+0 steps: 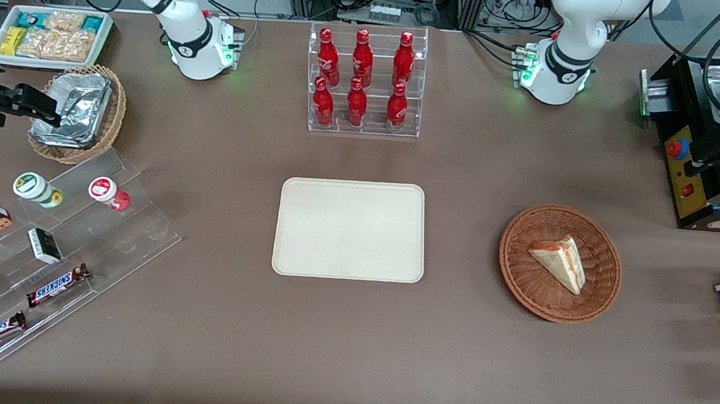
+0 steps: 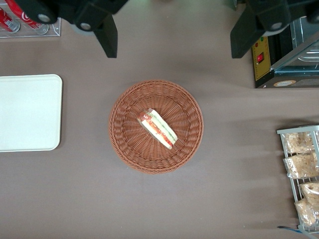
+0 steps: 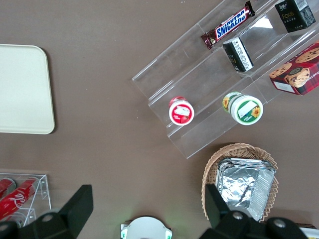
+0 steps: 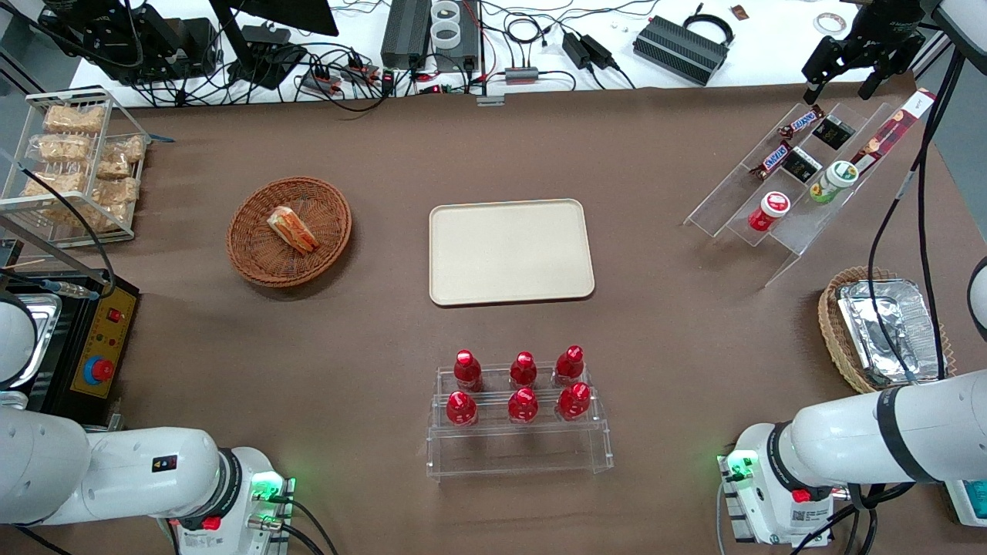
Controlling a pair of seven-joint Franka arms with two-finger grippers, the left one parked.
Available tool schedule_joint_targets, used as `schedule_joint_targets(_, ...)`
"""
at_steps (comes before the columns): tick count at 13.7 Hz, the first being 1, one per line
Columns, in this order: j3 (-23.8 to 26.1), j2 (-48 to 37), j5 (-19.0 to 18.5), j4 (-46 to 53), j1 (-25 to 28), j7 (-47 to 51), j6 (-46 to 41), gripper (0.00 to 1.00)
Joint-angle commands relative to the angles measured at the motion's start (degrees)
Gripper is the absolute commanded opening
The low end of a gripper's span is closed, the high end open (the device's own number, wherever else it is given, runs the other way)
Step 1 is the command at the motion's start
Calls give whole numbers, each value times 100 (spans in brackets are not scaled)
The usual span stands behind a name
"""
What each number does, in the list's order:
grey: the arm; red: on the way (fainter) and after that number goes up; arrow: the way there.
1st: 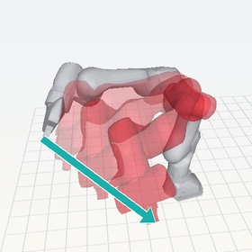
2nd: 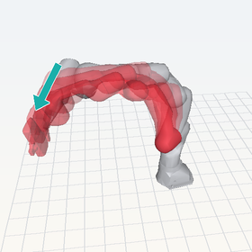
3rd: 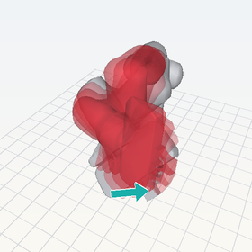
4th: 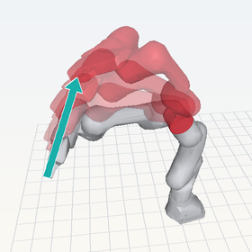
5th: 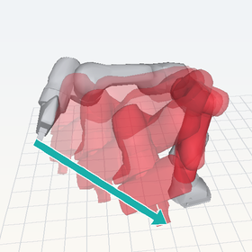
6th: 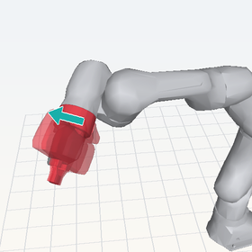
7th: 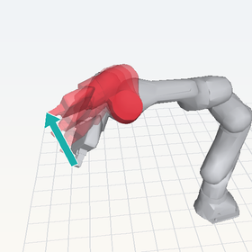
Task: Place green gum on tray
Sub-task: 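Move the right gripper down over the green-and-white gum canister on the stand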
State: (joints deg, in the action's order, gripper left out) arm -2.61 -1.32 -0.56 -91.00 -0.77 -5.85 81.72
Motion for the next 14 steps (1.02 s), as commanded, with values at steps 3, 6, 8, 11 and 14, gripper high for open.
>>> schedule_joint_targets(3, 15, 70, -6, 109, -55, 75, -86, 100)
schedule_joint_targets(6, 15, 167, -6, -41, -46, 75, -60, 100)
schedule_joint_targets(8, 23, 184, -5, -242, -46, 49, 142, 100)
schedule_joint_targets(11, 23, 185, -23, -620, -46, -126, 537, 100)
schedule_joint_targets(14, 15, 176, -67, -1050, -98, -1161, 994, 100)
